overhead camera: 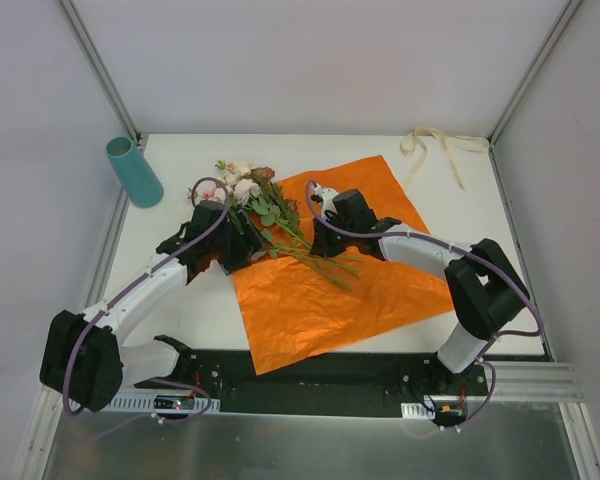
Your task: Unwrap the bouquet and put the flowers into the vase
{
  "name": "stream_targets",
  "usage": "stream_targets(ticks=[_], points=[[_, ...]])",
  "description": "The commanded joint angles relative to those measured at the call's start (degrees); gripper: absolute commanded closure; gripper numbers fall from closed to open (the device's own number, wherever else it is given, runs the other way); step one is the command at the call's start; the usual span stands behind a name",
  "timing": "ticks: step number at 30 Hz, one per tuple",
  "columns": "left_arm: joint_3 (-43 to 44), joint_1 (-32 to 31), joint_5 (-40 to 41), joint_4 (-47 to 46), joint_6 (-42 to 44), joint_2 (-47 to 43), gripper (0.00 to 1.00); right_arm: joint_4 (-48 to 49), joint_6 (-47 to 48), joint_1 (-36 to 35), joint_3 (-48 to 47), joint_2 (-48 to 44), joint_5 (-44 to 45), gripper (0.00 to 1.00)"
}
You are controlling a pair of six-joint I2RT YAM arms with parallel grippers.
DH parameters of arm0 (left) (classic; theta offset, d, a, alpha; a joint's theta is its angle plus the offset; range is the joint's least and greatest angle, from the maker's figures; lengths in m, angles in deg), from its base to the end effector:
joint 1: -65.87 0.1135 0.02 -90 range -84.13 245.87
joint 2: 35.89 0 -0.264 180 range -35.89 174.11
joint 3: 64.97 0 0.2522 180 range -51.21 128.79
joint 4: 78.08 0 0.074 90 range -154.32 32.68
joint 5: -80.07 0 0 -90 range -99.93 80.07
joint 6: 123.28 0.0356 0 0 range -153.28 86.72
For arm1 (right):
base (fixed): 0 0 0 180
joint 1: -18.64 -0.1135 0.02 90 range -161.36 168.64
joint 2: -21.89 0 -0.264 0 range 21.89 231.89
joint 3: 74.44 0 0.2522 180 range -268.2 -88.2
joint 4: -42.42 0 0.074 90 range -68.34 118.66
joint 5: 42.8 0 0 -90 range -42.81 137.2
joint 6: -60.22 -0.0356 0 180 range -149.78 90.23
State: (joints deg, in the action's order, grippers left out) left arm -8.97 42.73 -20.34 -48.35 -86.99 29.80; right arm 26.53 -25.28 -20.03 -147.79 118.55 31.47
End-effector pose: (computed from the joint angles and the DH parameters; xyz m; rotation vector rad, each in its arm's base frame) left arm 0.2220 -0.1019 0.2424 -0.5356 2.3535 -0.8802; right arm 0.2798 0.2363 0.2075 -0.9847 2.0796 0.6235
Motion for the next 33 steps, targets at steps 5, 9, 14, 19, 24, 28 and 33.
stream_targets(ticks=[5,9,14,19,24,28,33], points=[[-0.05,0.72,-3.38,-22.54,-13.52,10.75,0.33,10.29,-7.30,-0.79,4.13,-5.17,-3.08,1.00],[2.32,0.64,-5.14,-26.68,-13.96,18.14,0.37,12.94,-9.23,-0.87,6.68,-6.57,-2.82,1.00],[2.85,0.64,-4.62,-30.64,-14.23,21.93,0.39,14.70,-10.47,-1.22,8.18,-7.63,-3.34,1.00],[3.55,0.46,-5.32,-32.05,-13.26,22.90,0.40,14.79,-10.64,-1.67,8.26,-7.89,-3.43,1.00],[2.76,0.20,-5.41,-32.23,-13.52,21.15,0.40,15.14,-11.43,-2.02,8.09,-7.89,-2.91,1.00],[2.76,0.11,-4.70,-31.87,-13.96,19.48,0.39,15.23,-11.87,-2.28,7.91,-7.98,-2.99,1.00],[3.73,0.02,-3.30,-31.08,-14.05,20.61,0.42,15.66,-12.58,-2.46,8.18,-8.77,-3.08,1.00]])
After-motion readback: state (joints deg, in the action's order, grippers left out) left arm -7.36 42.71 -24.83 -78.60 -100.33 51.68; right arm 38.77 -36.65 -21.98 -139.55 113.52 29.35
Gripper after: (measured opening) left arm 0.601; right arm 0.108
